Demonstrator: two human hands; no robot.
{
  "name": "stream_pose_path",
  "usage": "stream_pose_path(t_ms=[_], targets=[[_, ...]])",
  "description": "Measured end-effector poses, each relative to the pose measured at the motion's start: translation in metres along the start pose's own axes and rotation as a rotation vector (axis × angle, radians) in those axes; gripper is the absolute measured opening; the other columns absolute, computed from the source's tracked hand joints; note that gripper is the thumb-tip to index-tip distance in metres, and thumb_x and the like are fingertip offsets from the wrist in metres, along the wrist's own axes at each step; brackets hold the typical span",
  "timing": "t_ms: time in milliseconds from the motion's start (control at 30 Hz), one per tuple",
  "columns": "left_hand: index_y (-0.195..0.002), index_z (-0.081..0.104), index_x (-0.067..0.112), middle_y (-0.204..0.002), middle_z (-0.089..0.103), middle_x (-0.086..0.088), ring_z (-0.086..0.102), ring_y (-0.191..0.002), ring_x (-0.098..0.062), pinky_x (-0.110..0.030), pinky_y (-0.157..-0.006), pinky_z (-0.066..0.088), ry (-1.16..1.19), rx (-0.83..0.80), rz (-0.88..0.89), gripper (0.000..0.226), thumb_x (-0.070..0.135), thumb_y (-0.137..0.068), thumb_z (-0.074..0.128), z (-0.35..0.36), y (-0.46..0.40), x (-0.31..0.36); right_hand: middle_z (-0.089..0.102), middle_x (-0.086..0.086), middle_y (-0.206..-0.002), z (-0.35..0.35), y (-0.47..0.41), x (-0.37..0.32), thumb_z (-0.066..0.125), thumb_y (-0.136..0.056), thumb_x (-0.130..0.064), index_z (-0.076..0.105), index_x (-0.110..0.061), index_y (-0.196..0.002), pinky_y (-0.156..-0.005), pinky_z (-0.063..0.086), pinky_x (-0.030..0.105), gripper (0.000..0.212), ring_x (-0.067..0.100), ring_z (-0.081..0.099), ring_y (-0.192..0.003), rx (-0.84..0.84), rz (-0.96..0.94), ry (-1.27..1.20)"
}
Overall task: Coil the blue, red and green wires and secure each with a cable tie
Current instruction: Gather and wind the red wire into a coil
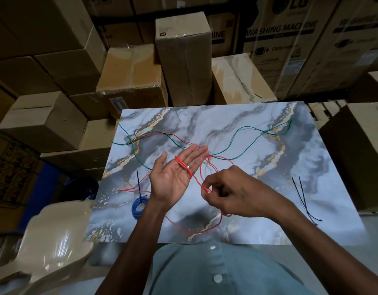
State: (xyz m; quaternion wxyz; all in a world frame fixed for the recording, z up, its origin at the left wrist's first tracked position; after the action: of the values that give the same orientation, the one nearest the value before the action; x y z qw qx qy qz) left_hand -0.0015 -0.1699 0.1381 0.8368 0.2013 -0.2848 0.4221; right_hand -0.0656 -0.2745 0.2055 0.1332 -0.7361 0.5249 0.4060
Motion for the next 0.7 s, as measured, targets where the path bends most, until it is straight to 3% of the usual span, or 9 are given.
stream_pose_path(t_ms=[167,300,400,500,633,700], targets=[[-0.150,0.028,-0.008,-0.152,0.037,-0.030,0.033,-0.145,-0.038,-0.051,-0.125,0.008,-0.161,-0.025,-0.081,0.105,0.076,-0.090,0.006,-0.002,0.003,-0.010,0.055,0.001,-0.059,-0.021,-0.006,-0.012,0.068,-0.094,-0.019,0.068,-0.010,-0.074,-0.054,0.037,0.022,0.022,0.009,0.043,-0.050,0.093,-0.083,-0.031],[-0.149,0.031,-0.009,-0.153,0.038,-0.027,0.033,-0.146,-0.036,-0.051,-0.124,0.010,-0.263,-0.138,-0.157,0.117,0.084,-0.082,0.008,0.015,0.010,-0.018,0.053,0.001,-0.056,-0.039,-0.018,-0.008,0.068,-0.090,-0.012,0.072,-0.015,-0.073,-0.053,0.036,0.025,0.018,0.005,0.042,-0.052,0.083,-0.093,-0.080],[-0.146,0.032,-0.014,-0.153,0.035,-0.031,0.031,-0.145,-0.040,-0.051,-0.124,0.015,-0.262,-0.225,-0.183,0.122,0.088,-0.079,0.024,0.032,0.014,-0.023,0.061,-0.008,-0.058,-0.050,-0.029,-0.009,0.072,-0.092,-0.017,0.076,-0.017,-0.077,-0.055,0.039,0.018,0.015,0.003,0.051,-0.055,0.079,-0.138,-0.020],[-0.146,0.031,-0.014,-0.150,0.036,-0.036,0.033,-0.143,-0.046,-0.050,-0.123,0.019,-0.298,-0.262,-0.220,0.125,0.090,-0.077,0.034,0.042,0.016,-0.026,0.075,-0.013,-0.072,-0.061,-0.041,-0.010,0.074,-0.092,-0.022,0.082,-0.019,-0.086,-0.060,0.049,0.022,0.010,0.003,0.067,-0.067,0.098,-0.179,0.053],[-0.144,0.036,-0.013,-0.146,0.045,-0.031,0.040,-0.142,-0.038,-0.045,-0.122,0.025,-0.396,-0.226,-0.243,0.122,0.089,-0.077,0.038,0.041,0.015,-0.026,0.067,-0.024,-0.061,-0.067,-0.055,-0.007,0.077,-0.092,-0.021,0.083,-0.018,-0.083,-0.055,0.038,0.011,0.011,0.000,0.063,-0.060,0.114,-0.226,0.098],[-0.141,0.042,-0.011,-0.144,0.050,-0.027,0.044,-0.140,-0.035,-0.043,-0.121,0.029,-0.419,-0.189,-0.259,0.120,0.089,-0.075,0.041,0.036,0.015,-0.025,0.070,-0.019,-0.065,-0.066,-0.059,-0.007,0.078,-0.091,-0.024,0.084,-0.019,-0.087,-0.057,0.039,0.011,0.008,0.000,0.065,-0.061,0.117,-0.253,0.131]])
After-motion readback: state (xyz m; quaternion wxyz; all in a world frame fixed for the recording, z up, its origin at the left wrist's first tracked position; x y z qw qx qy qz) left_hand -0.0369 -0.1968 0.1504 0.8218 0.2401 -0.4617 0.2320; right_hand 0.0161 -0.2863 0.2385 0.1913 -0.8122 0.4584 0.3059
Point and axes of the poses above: each hand's wrist, its own y-axis away from the middle knuckle, its own z-axis out of the palm, x = y × z, the point moved 8 cm from there along -y, towards the middle knuckle
